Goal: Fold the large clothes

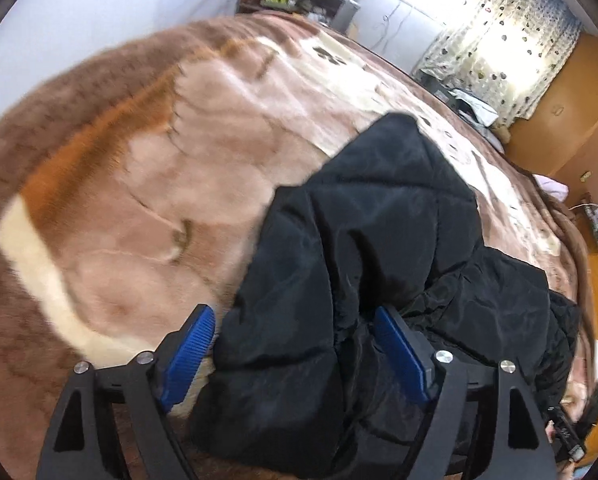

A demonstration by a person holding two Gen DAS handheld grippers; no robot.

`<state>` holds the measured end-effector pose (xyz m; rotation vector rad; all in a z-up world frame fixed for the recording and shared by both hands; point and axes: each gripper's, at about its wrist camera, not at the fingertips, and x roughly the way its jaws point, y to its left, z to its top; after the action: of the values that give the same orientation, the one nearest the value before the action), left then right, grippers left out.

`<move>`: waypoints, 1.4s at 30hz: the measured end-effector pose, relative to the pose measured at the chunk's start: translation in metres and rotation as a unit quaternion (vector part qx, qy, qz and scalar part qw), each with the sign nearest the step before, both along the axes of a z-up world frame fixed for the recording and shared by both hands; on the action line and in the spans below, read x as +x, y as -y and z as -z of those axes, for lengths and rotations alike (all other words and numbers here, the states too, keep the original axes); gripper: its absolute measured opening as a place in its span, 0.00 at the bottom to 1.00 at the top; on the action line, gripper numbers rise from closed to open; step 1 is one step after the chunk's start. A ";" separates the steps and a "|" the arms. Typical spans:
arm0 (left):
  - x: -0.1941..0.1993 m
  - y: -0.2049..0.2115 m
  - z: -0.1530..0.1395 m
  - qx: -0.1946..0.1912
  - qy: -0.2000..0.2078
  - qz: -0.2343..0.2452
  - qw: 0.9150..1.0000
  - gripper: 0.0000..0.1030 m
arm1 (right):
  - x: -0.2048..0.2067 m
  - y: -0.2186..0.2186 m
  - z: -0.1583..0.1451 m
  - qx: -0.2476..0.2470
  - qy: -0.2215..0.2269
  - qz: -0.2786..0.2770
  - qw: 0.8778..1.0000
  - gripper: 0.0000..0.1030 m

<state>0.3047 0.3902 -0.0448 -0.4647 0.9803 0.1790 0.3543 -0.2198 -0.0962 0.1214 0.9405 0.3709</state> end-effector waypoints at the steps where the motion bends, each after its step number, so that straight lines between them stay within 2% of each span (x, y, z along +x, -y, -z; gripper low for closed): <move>1: -0.002 0.002 -0.006 -0.002 0.007 0.003 1.000 0.81 | -0.003 0.002 -0.006 -0.010 0.014 0.008 1.000 0.72; 2: -0.008 0.006 -0.015 -0.003 0.018 0.011 1.000 0.82 | -0.009 0.004 -0.016 -0.017 0.032 0.016 0.999 0.74; 5: -0.021 0.020 -0.034 0.028 0.025 0.022 0.999 0.86 | -0.018 0.007 -0.033 -0.016 0.044 0.024 0.999 0.74; 8: -0.032 0.039 -0.044 0.040 0.034 0.036 0.998 0.86 | -0.030 0.006 -0.043 -0.020 0.053 0.029 0.998 0.74; 10: -0.036 0.052 -0.043 0.050 0.032 0.047 0.997 0.87 | -0.037 0.003 -0.046 -0.032 0.060 0.031 0.997 0.74; 15: -0.056 0.086 -0.031 0.033 0.026 0.067 0.997 0.86 | -0.056 -0.003 -0.046 -0.027 0.051 0.031 0.998 0.74; 21: -0.087 0.129 -0.024 0.056 0.014 0.079 0.995 0.87 | -0.086 -0.011 -0.051 -0.033 0.057 0.037 0.997 0.74; 26: -0.117 0.163 -0.027 0.110 0.004 0.081 0.991 0.87 | -0.112 -0.023 -0.059 -0.043 0.069 0.042 0.996 0.74; 30: -0.139 0.184 -0.033 0.134 0.008 0.088 0.987 0.87 | -0.131 -0.030 -0.065 -0.045 0.077 0.039 0.995 0.74; 35: -0.165 0.205 -0.044 0.193 0.019 0.090 0.977 0.87 | -0.152 -0.040 -0.072 -0.057 0.090 0.043 0.993 0.74; 42: -0.189 0.220 -0.056 0.191 0.036 0.091 0.977 0.87 | -0.178 -0.057 -0.077 -0.062 0.099 0.026 0.993 0.74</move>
<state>0.1160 0.1701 0.0115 -0.0276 0.8869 0.1792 0.1764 -0.1630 -0.0192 -0.0047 0.7608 0.2702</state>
